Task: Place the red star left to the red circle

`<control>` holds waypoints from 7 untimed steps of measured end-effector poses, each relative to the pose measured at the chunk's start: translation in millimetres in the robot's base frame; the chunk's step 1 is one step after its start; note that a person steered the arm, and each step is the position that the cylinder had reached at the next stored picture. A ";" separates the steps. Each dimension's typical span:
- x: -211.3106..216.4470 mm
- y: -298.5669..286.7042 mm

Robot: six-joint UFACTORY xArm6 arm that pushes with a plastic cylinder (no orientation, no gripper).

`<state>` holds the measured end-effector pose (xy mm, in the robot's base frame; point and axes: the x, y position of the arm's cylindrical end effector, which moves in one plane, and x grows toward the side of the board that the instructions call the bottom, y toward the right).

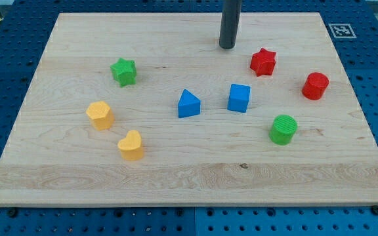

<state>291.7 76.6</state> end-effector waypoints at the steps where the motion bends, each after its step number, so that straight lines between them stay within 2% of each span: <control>1: 1.1 21.9; 2: 12.6 45.8; 4: 41.1 56.8; 7: 122.7 56.9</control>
<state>414.4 133.4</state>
